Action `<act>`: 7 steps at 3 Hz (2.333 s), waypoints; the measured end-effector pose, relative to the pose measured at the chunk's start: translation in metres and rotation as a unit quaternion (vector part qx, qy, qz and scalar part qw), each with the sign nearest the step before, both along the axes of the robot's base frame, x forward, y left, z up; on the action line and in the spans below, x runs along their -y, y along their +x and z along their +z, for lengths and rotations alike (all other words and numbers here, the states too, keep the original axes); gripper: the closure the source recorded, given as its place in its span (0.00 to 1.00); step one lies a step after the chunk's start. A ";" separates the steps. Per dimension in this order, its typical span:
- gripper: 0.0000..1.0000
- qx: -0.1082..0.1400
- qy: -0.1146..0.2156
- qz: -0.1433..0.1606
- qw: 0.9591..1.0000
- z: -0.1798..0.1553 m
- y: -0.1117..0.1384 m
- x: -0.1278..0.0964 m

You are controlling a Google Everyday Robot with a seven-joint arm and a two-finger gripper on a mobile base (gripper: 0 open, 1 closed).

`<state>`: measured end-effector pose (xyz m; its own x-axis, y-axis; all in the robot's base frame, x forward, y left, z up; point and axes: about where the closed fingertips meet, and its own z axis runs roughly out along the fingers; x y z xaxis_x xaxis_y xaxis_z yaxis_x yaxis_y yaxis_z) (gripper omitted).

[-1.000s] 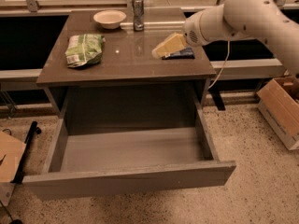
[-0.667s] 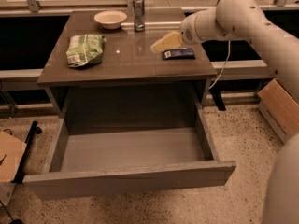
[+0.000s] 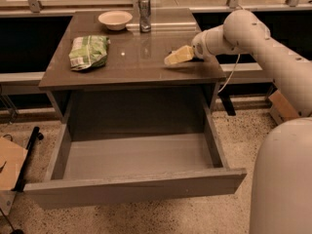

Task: Place rxbar blueberry into top drawer

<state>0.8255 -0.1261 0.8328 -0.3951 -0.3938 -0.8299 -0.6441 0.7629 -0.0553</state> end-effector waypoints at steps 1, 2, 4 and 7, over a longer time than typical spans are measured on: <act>0.00 -0.020 0.005 -0.021 1.000 -0.020 0.000 0.013; 0.18 -0.021 0.002 -0.023 1.000 -0.024 -0.001 0.015; 0.73 0.001 -0.001 -0.023 1.000 -0.008 0.000 0.015; 1.00 0.077 0.016 0.014 0.997 0.070 -0.040 -0.007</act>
Offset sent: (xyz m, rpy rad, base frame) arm -0.0042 -0.0237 -0.0219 -0.0063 0.0341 -0.0574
